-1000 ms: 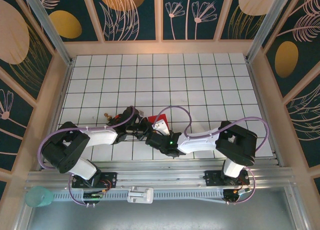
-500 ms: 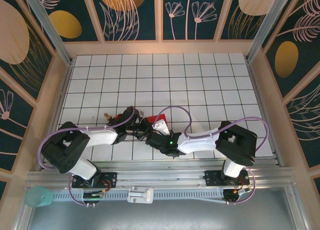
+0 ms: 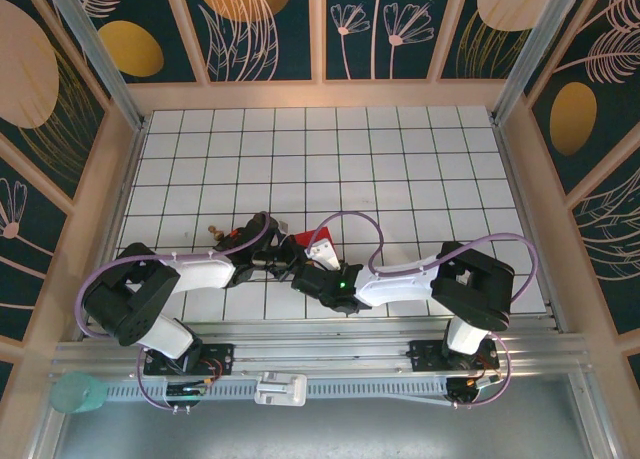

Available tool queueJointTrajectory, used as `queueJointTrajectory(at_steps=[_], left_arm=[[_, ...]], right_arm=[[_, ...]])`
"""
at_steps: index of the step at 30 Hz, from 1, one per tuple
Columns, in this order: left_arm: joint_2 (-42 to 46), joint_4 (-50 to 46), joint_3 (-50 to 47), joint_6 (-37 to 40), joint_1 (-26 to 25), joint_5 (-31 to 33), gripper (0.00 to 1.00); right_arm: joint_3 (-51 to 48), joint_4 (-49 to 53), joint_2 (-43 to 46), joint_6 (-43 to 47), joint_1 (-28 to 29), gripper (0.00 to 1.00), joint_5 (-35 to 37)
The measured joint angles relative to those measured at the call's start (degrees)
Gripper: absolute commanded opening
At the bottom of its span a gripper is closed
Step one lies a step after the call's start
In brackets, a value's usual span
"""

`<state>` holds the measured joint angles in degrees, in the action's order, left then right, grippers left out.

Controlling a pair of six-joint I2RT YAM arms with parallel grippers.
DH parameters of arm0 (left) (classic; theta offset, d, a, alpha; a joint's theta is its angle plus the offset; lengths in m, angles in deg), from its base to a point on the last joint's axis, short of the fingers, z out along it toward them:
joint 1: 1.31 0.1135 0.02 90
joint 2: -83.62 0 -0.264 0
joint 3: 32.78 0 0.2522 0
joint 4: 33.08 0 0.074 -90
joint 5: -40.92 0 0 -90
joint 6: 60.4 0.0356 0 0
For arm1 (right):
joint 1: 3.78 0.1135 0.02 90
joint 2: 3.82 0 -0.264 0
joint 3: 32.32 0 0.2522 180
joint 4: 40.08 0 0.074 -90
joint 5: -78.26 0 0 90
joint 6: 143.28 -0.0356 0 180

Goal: Fold a paper plane with a square sheet of paper (pick it up from the middle)

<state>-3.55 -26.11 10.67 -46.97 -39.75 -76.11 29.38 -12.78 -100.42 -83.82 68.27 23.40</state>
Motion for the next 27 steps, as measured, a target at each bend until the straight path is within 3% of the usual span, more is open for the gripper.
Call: queueJointTrajectory(at_steps=[13, 27], left_arm=[[0.00, 0.00, 0.00, 0.00, 0.00, -0.02, 0.00], [0.00, 0.02, 0.00, 0.11, -0.13, -0.98, 0.00]], right_arm=[[0.00, 0.07, 0.00, 0.09, -0.13, 0.28, 1.07], [-0.02, 0.26, 0.00, 0.20, -0.22, 0.07, 1.75]])
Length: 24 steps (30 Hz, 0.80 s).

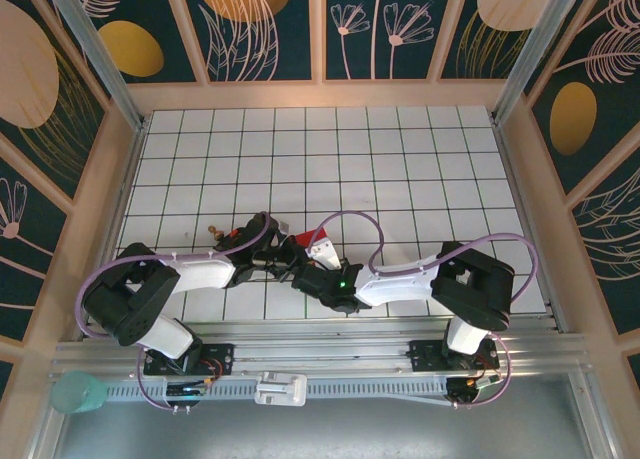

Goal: Fold a paper plane with a square sheet of paper (pick it up from the middle)

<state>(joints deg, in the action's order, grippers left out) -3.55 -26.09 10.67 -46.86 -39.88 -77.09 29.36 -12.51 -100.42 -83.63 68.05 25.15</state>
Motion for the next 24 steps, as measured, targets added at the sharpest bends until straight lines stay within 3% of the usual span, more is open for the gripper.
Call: queueJointTrajectory(at_steps=[7, 17, 24], left_arm=[[-0.74, -0.02, 0.42, 0.37, -0.13, -0.13, 0.00], [-1.03, -4.98, 4.87, 4.28, -0.13, -0.24, 0.26], [-2.38, -7.76, 7.76, 6.19, -0.13, -1.36, 0.30]], right_arm=[[-1.49, -1.64, 0.57, 0.02, -0.33, 0.00, -1.40], [-6.78, -6.27, 7.15, -0.46, -4.39, 0.00, -10.73], [-8.15, -8.44, 8.31, -1.36, -6.10, 0.00, -15.23]])
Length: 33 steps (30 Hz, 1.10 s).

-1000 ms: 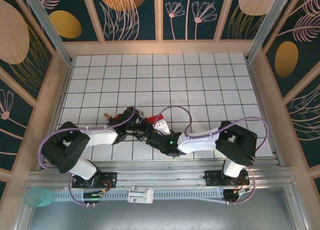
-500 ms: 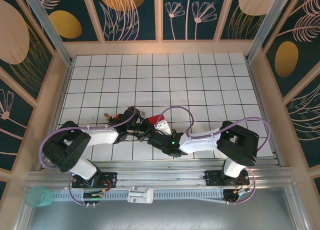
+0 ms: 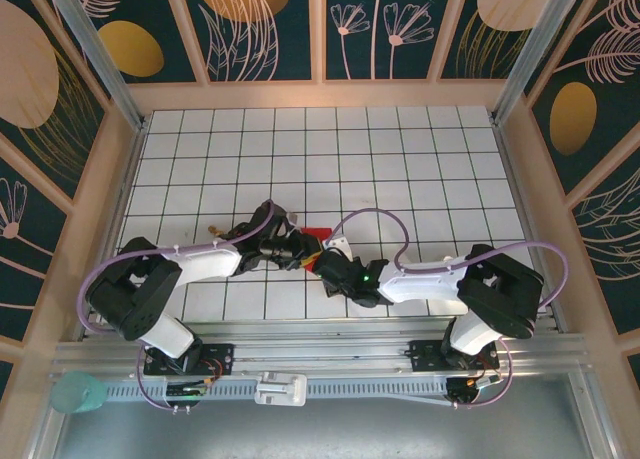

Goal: Fold a paper plane with a square sheet of paper (pick it up from the middle)

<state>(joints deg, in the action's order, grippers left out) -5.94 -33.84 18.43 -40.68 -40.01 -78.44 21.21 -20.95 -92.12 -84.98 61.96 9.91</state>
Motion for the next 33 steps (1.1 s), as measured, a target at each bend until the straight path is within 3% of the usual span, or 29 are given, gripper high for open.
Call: queueJointTrajectory(at_steps=[3, 9, 12, 20, 33], left_arm=[[-0.76, -0.66, 0.00, 0.24, 0.00, -0.50, 0.27], [-1.07, -1.09, 0.00, 0.61, 0.00, -1.16, 0.07], [-1.20, -1.09, 0.00, 0.83, 0.00, -1.53, 0.00], [-1.38, -1.51, 0.11, 1.07, 0.00, -2.36, 0.00], [-3.06, -2.89, 1.03, 1.75, 0.00, -4.35, 0.00]], right_arm=[[0.00, -0.55, 0.00, -0.20, -0.02, 0.00, -0.90], [0.00, -0.90, 0.00, -0.17, -0.07, 0.00, -1.64], [0.00, -0.90, 0.00, -0.15, -0.07, 0.05, -1.68], [0.13, 0.46, -0.02, 1.55, 0.74, 0.18, 1.36], [2.73, 4.24, -4.24, 3.32, 3.76, 0.18, 7.34]])
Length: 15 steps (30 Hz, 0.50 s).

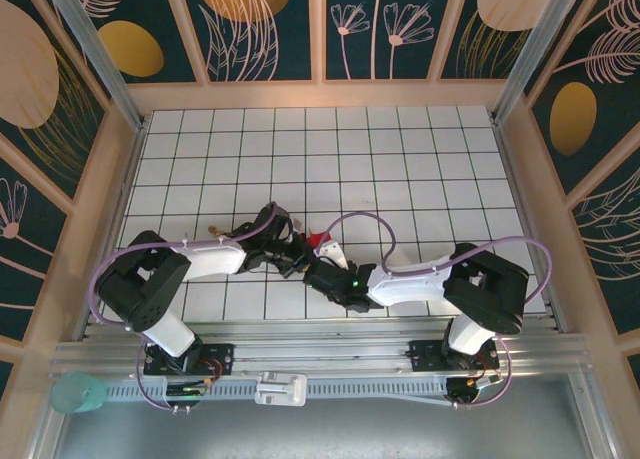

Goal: Fold a paper plane with a square sheet of paper (pick it up from the middle)

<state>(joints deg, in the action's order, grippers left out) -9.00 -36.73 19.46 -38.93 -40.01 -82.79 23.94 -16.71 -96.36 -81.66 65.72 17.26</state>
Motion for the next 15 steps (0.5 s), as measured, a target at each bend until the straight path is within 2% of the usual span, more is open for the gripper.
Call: queueJointTrajectory(at_steps=[5, 15], left_arm=[[-0.02, -0.09, 0.00, 0.20, 0.00, -0.15, 0.00], [-0.15, -0.57, 0.31, 1.07, 0.00, -0.13, 0.02]], right_arm=[[0.00, 0.11, 0.00, 0.04, 0.00, 0.11, 0.50], [0.00, -0.02, 0.00, -0.09, -0.02, 0.07, -0.17]])
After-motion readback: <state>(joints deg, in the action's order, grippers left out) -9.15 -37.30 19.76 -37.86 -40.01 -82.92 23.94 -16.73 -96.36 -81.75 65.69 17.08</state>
